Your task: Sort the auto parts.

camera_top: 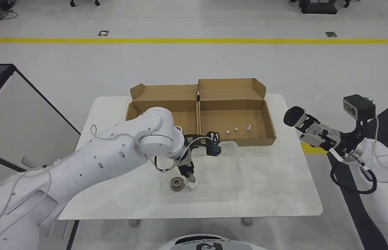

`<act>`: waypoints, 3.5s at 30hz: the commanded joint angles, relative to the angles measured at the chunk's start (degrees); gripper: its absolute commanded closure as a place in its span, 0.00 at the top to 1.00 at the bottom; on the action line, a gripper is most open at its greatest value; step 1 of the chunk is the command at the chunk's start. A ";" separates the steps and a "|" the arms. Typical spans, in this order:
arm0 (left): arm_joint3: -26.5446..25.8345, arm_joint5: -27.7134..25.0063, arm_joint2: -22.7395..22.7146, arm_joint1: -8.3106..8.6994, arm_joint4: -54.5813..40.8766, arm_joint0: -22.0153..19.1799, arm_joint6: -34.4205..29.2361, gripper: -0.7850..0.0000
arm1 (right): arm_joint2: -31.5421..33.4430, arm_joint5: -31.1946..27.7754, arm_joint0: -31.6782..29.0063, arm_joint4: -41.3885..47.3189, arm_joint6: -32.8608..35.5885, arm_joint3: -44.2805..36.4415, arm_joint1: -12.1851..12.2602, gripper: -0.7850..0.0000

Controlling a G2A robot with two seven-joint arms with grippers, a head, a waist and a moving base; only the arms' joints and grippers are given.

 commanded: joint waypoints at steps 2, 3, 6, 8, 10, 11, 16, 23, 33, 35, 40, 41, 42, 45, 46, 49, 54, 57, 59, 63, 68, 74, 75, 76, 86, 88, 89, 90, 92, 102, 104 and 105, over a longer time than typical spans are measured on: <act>-0.01 -0.02 -0.05 0.00 0.05 0.05 0.02 1.00 | 0.00 0.00 0.00 0.00 0.00 0.00 0.00 1.00; -0.01 -0.02 -0.05 0.00 0.05 0.05 0.02 1.00 | 0.00 0.00 0.00 0.00 0.00 0.00 0.00 1.00; -0.40 -0.28 0.16 -0.06 0.84 0.67 1.35 1.00 | 0.00 0.00 0.00 0.00 0.00 0.00 0.00 1.00; -0.76 -0.99 0.79 -0.40 1.26 1.35 2.87 1.00 | 0.00 0.00 0.00 0.00 0.00 0.00 0.00 1.00; -0.05 -1.40 1.47 -0.94 1.71 1.64 4.17 1.00 | 0.00 0.00 0.00 0.00 0.00 0.00 0.00 1.00; 0.20 -1.63 2.01 -1.27 2.39 1.62 4.32 1.00 | 0.00 0.00 0.00 0.00 0.00 0.00 0.00 1.00; 2.08 -1.28 4.12 -3.25 3.89 0.92 4.69 1.00 | 0.00 0.00 0.00 0.00 0.00 0.00 0.00 1.00; 4.52 -0.11 5.50 -5.36 4.05 -0.43 2.98 0.50 | 0.00 0.00 0.00 0.00 0.00 0.00 0.00 1.00; 7.41 0.81 6.87 -6.79 4.21 -0.28 -0.33 0.40 | 0.00 0.00 0.00 0.00 0.00 0.00 0.00 1.00; 7.96 0.85 7.09 -7.02 4.16 -0.07 -0.60 0.39 | 0.00 0.00 0.00 0.00 0.00 0.00 0.00 1.00; 9.90 0.57 8.02 -7.58 4.19 0.49 -0.57 0.34 | 0.00 0.00 0.00 0.00 0.00 0.00 0.00 1.00; 10.31 0.49 8.23 -7.70 4.25 0.55 -0.48 0.34 | 0.00 0.00 0.00 0.00 0.00 0.00 0.00 1.00; 10.76 0.48 8.54 -7.84 4.24 0.64 -0.47 0.33 | 0.00 0.00 0.00 0.00 0.00 0.00 0.00 1.00; 12.48 -0.22 9.18 -8.25 3.44 1.02 0.23 0.32 | 0.00 0.00 0.00 0.00 0.00 0.00 0.00 1.00; 13.34 -0.15 9.46 -8.36 3.64 1.07 0.16 0.33 | 0.00 0.00 0.00 0.00 0.00 0.00 0.00 1.00; 14.70 -0.47 9.88 -8.75 3.91 1.20 0.47 0.33 | 0.00 0.00 0.00 0.00 0.00 0.00 0.00 1.00; 16.11 -0.21 10.67 -9.25 4.59 1.25 0.22 0.35 | 0.00 0.00 0.00 0.00 0.00 0.00 0.00 1.00; 16.67 -0.25 11.02 -9.51 4.72 1.20 0.25 0.36 | 0.00 0.00 0.00 0.00 0.00 0.00 0.00 1.00; 16.84 -0.27 11.31 -9.69 4.83 1.12 0.28 0.35 | 0.00 0.00 0.00 0.00 0.00 0.00 0.00 1.00; 17.33 -0.43 11.71 -10.05 4.96 1.13 0.44 0.34 | 0.00 0.00 0.00 0.00 0.00 0.00 0.00 1.00; 17.96 -0.47 12.23 -10.52 5.62 1.17 0.48 0.33 | 0.00 0.00 0.00 0.00 0.00 0.00 0.00 1.00; 18.66 -0.49 12.23 -11.03 6.22 1.64 0.49 0.32 | 0.00 0.00 0.00 0.00 0.00 0.00 0.00 1.00; 18.78 -0.49 12.23 -11.10 6.27 1.67 0.50 0.32 | 0.00 0.00 0.00 0.00 0.00 0.00 0.00 1.00; 18.90 -0.49 12.23 -11.17 6.27 1.67 0.50 0.32 | 0.00 0.00 0.00 0.00 0.00 0.00 0.00 1.00; 20.26 -0.54 12.23 -11.85 7.31 2.57 0.55 0.25 | 0.00 0.00 0.00 0.00 0.00 0.00 0.00 1.00; 20.62 -0.55 12.23 -12.01 7.61 2.81 0.55 0.23 | 0.00 0.00 0.00 0.00 0.00 0.00 0.00 1.00; 20.80 -0.54 12.23 -12.09 7.79 2.86 0.54 0.19 | 0.00 0.00 0.00 0.00 0.00 0.00 0.00 1.00; 20.93 -0.46 12.23 -12.17 8.10 2.93 0.46 0.14 | 0.00 0.00 0.00 0.00 0.00 0.00 0.00 1.00; 21.07 -0.47 12.22 -12.34 8.37 2.99 0.48 0.00 | 0.00 0.00 0.00 0.00 0.00 0.00 0.00 1.00; 18.46 -0.43 9.57 -12.13 6.74 2.73 1.87 0.00 | 0.00 0.00 0.00 0.00 0.00 0.00 0.00 1.00; 16.37 -0.02 8.39 -11.67 6.42 2.39 1.67 0.00 | 0.00 0.00 0.00 0.00 0.00 0.00 0.00 1.00; 15.15 -0.26 7.54 -11.38 5.73 2.31 2.20 0.00 | 0.00 0.00 0.00 0.00 0.00 0.00 0.00 1.00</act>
